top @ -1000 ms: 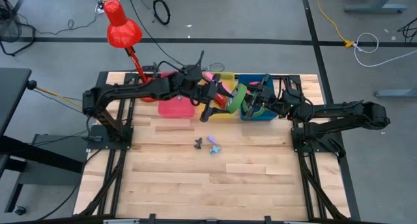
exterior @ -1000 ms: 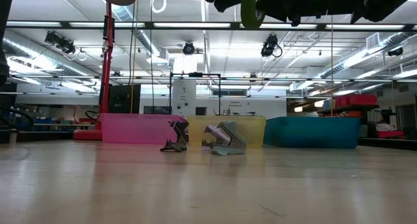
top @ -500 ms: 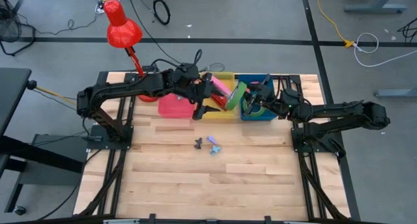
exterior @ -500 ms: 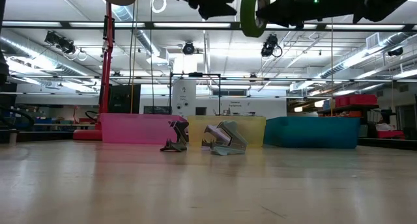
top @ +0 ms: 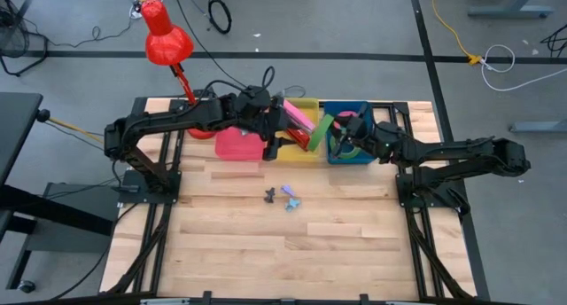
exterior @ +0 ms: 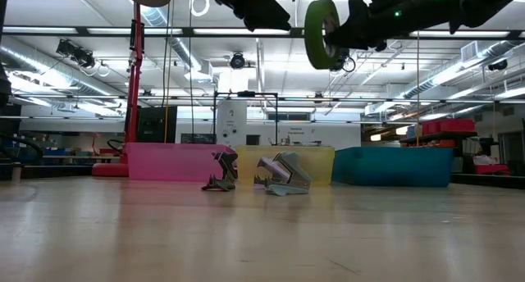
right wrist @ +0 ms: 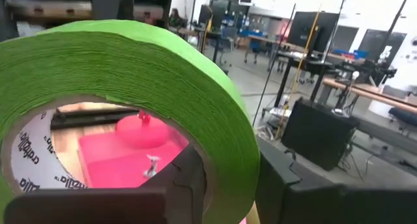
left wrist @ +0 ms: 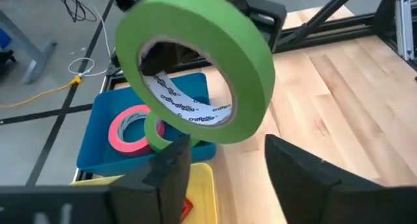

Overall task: Pick and place Stapler, Stapler remover, tape
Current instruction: Put the green tape into the blue bin

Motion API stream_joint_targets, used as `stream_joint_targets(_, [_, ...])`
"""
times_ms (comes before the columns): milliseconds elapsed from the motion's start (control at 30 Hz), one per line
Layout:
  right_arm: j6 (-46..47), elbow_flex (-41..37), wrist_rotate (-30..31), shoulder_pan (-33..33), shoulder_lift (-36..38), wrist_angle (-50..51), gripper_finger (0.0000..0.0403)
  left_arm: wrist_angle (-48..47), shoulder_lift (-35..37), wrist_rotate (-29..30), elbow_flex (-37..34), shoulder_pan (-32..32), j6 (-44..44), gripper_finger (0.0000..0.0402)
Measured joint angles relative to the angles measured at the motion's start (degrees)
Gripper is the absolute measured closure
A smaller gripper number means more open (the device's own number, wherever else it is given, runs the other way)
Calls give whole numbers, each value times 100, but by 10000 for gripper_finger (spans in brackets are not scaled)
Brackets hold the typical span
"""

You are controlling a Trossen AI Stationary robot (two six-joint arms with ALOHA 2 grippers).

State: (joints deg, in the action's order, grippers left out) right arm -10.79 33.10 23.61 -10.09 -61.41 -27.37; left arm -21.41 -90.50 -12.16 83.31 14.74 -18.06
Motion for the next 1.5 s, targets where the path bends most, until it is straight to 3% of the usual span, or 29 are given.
stream_joint_targets(300, [93, 0, -3, -102, 0, 117, 309, 2, -2, 15, 0, 26, 351, 283])
stream_joint_targets(600, [281, 0, -6, -282, 0, 337, 308, 2, -4, 13, 0, 15, 349, 336])
stream_joint_targets(1100, [803, 0, -6, -826, 0, 1170, 307, -34, -9, -52, -2, 15, 277, 394])
stream_joint_targets(1267, [991, 0, 4, -1044, 0, 1360, 307, -107, -9, -52, -4, 15, 89, 396])
stream_joint_targets(1500, [1437, 0, 645, -1335, 0, 2032, 307, -129, -9, -52, -4, 15, 89, 397])
